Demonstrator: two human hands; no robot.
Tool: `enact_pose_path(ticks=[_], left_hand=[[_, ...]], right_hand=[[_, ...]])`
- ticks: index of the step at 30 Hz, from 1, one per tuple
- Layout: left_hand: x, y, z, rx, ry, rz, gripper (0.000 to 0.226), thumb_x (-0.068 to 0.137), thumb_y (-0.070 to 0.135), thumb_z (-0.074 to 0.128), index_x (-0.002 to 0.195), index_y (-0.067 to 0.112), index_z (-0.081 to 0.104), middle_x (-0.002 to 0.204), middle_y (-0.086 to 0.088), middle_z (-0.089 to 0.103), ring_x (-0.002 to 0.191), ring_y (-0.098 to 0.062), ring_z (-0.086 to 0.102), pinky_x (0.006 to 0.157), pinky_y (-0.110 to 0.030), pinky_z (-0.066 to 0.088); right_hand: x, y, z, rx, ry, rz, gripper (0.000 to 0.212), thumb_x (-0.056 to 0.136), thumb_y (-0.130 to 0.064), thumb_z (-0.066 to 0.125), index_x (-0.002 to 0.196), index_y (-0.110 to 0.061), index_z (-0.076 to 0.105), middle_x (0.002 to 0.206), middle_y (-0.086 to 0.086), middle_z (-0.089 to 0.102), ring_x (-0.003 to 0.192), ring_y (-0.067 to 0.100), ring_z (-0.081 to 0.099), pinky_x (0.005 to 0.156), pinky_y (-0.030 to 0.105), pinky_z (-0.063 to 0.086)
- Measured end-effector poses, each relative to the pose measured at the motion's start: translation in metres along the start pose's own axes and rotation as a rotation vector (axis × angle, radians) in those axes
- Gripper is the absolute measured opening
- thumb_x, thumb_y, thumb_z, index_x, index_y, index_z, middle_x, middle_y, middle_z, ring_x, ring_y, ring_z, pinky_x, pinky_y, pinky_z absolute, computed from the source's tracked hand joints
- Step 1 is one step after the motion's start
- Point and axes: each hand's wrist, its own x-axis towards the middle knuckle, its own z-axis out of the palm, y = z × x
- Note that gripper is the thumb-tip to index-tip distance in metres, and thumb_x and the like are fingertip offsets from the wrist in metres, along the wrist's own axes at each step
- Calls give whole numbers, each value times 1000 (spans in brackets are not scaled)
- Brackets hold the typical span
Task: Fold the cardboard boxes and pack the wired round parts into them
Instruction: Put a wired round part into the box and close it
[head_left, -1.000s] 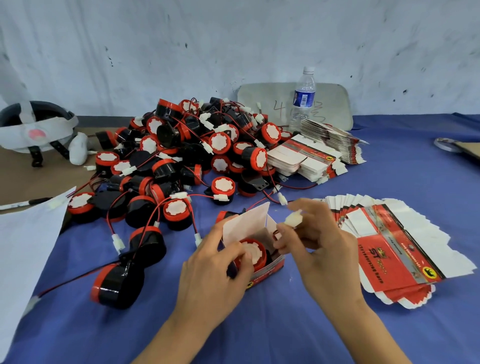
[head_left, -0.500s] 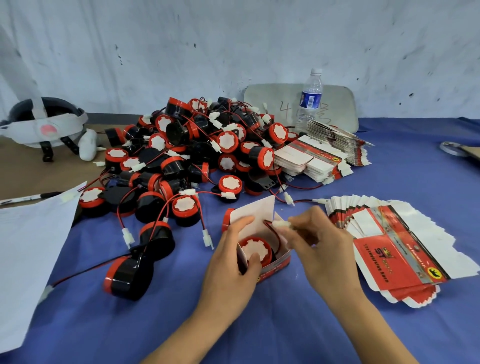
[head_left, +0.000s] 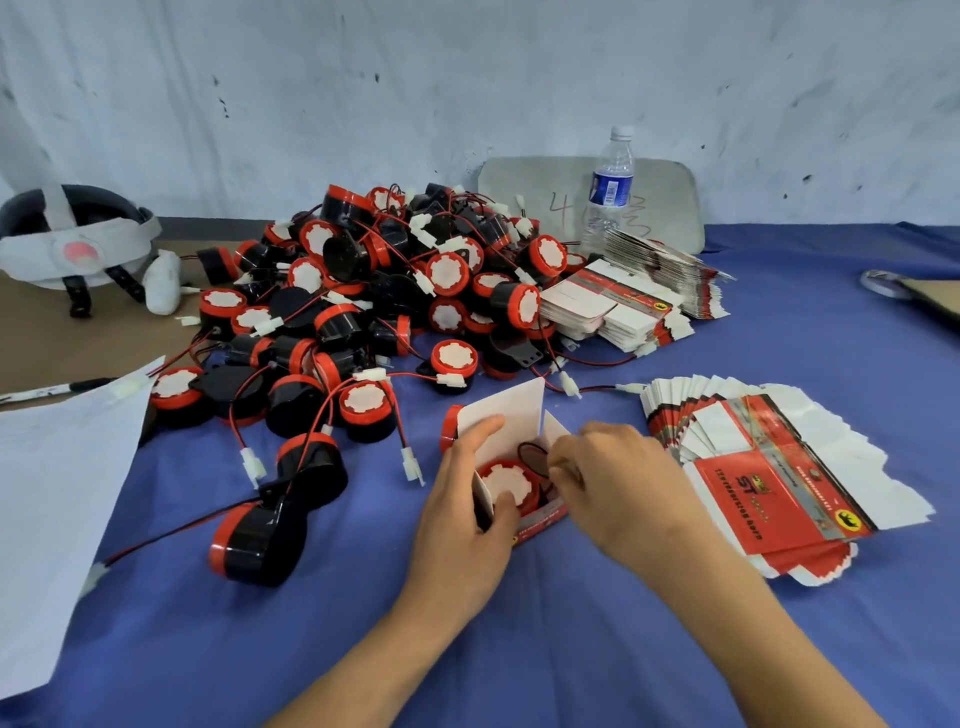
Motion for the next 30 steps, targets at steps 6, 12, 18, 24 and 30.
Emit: enact_pose_path(ticks=[6,12,18,24,30], left_hand=[[1,-3,1,-29,-16,15,68,92,2,50,132,55,34,129,34,48,119,5,50,89,-12,47],[1,-7,3,-76,-24,0,70,90,-2,54,137,46,35,134,17,53,115,-8,59,90,-38,54],[1,-3,3,-46,-18,-11,65,92,13,55,136,54,31,128,25,55,110,3,57,84,-21,53],[1,0,0,-37,-36,-40,73,87,5,55,135,55,30,129,20,55,108,-10,59,82,-41,55],[0,2,-1,1,-28,-5,69,90,9,54,132,56,26,132,22,51,102,-11,58,78,-34,53]], right_hand=[[17,-24,-27,-375,-252,-121,14,87,3,49,89,-10,50,108,9,57,88,30,54,55,31,28],[19,-41,-14,-516,-244,-207,20,93,-1,45,104,-13,56,111,5,60,104,27,59,51,28,22],[27,-26,-10,-408,-20,-134,17,94,-9,50,107,-11,61,114,8,52,106,29,51,48,29,20],[25,-1,17,-296,111,-178,21,98,-24,48,98,-11,65,127,2,39,114,23,35,62,28,30],[5,11,15,56,248,-111,23,87,-33,69,90,-10,70,105,7,46,84,20,43,59,34,43]])
